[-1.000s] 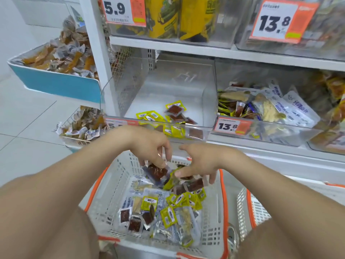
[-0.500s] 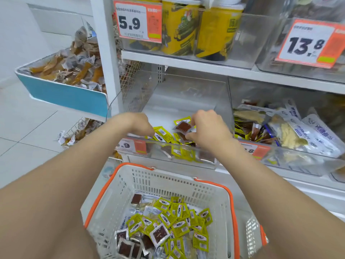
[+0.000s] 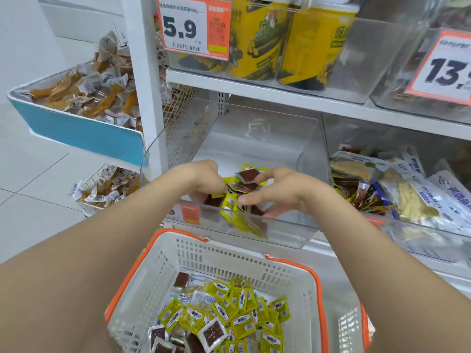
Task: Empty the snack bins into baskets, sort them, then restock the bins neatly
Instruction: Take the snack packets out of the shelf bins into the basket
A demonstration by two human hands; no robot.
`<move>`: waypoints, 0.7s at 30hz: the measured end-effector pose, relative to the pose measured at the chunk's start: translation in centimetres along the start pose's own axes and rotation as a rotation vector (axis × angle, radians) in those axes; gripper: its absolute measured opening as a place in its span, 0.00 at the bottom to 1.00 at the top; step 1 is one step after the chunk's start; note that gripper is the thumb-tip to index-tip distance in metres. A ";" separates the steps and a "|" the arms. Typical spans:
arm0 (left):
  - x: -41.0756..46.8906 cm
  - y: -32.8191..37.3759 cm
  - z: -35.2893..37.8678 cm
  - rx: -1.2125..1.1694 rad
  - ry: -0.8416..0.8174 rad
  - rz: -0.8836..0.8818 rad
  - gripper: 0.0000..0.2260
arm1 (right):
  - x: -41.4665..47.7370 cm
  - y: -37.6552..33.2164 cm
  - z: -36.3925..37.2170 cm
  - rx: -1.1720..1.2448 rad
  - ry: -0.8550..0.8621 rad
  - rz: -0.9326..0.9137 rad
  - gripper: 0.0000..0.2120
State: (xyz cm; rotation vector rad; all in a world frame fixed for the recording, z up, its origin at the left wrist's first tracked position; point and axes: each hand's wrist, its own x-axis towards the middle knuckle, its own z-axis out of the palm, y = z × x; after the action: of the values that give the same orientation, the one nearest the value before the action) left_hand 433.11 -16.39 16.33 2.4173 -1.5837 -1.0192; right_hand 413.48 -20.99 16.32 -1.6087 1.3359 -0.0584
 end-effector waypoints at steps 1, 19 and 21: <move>0.1 0.0 -0.1 -0.082 -0.007 -0.020 0.11 | 0.3 0.1 -0.2 0.049 -0.028 -0.006 0.41; 0.2 0.2 0.9 -0.024 -0.214 0.110 0.43 | 2.1 -1.8 3.3 -0.499 -0.042 -0.194 0.61; 0.3 -0.2 0.9 -0.084 -0.190 0.107 0.37 | 2.1 -1.8 3.8 -0.487 -0.022 -0.236 0.56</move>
State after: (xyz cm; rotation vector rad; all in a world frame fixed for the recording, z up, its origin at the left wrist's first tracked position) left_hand 432.87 -16.27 15.39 2.2129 -1.6690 -1.3003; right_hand 417.79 -20.43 14.58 -2.1659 1.1935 0.1534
